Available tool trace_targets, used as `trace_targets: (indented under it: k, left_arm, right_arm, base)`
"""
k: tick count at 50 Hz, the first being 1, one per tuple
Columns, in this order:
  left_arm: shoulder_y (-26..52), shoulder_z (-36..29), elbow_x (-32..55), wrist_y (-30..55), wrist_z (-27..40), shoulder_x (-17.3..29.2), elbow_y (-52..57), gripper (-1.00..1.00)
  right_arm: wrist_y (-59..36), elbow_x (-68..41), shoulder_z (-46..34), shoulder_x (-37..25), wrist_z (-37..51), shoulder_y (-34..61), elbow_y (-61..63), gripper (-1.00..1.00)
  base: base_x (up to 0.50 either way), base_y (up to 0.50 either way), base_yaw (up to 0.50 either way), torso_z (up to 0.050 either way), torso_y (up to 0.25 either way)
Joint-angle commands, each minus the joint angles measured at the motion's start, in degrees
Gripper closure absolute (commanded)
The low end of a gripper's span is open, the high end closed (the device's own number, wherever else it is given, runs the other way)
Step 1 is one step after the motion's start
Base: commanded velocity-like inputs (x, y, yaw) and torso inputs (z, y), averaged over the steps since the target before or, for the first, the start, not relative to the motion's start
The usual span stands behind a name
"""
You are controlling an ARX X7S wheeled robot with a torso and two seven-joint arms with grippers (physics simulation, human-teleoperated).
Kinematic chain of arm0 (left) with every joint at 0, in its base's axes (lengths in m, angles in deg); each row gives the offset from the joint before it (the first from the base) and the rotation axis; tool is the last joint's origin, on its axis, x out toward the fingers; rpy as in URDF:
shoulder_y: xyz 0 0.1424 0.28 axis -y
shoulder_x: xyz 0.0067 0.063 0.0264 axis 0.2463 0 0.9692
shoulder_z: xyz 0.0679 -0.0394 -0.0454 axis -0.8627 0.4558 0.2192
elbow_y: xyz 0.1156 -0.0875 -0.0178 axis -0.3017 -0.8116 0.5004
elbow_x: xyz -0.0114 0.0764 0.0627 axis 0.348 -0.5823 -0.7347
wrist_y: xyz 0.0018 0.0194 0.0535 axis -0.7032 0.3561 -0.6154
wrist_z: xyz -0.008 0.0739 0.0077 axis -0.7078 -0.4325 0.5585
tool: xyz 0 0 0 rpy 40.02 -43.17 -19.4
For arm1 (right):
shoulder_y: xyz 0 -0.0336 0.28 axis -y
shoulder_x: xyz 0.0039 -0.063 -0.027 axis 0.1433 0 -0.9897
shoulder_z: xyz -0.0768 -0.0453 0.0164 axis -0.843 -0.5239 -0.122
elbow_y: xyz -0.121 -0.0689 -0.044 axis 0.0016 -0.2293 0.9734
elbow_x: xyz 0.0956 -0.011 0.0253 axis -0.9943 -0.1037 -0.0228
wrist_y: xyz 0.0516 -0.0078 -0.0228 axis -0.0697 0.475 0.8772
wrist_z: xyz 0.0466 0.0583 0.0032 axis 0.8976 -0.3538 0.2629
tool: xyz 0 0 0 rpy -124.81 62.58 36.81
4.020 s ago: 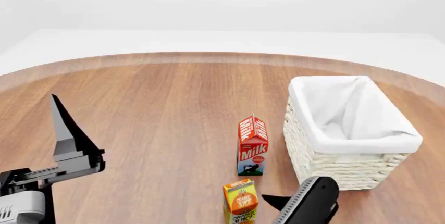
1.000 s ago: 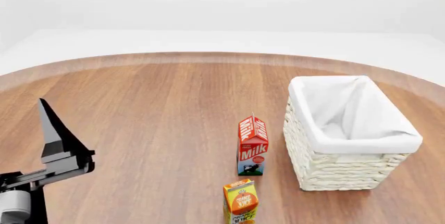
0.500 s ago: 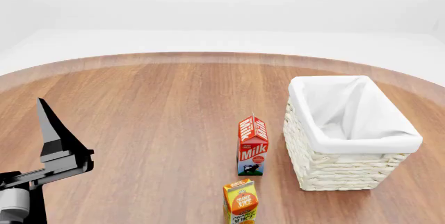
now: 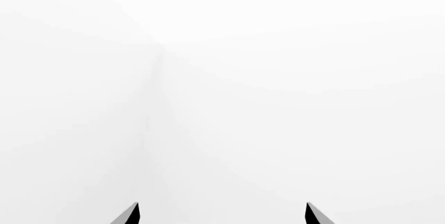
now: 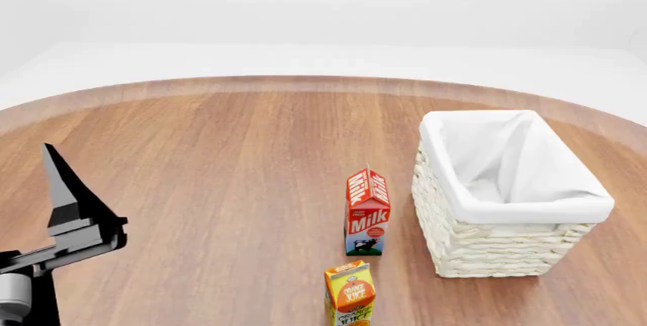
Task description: Pick up the cream cheese box and the butter, and put them in the basket.
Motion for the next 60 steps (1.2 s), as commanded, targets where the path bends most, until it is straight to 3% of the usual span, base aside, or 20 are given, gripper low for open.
trace_targets:
  k: [1, 41, 60]
  left_arm:
    - [-0.45, 2.03, -0.76, -1.25, -1.13, -0.90, -0.51, -1.00]
    - [-1.47, 4.19, 1.10, -2.98, -0.54, -0.59, -1.50, -1.00]
    - [-1.44, 4.20, 1.16, -3.38, -0.53, -0.57, -2.32, -1.00]
  right_arm:
    - [1.19, 0.82, 0.61, 0.68, -1.88, -0.39, -1.46, -1.00]
    - [1.09, 6.91, -11.34, -0.77, -4.31, 5.25, -2.23, -1.00]
    - [4.60, 5.78, -9.92, -0.95, -6.72, 4.34, -6.67, -1.00]
  base:
    - [0.00, 0.00, 0.00, 0.000, 0.000]
    - [0.00, 0.00, 0.00, 0.000, 0.000]
    - [0.00, 0.00, 0.00, 0.000, 0.000]
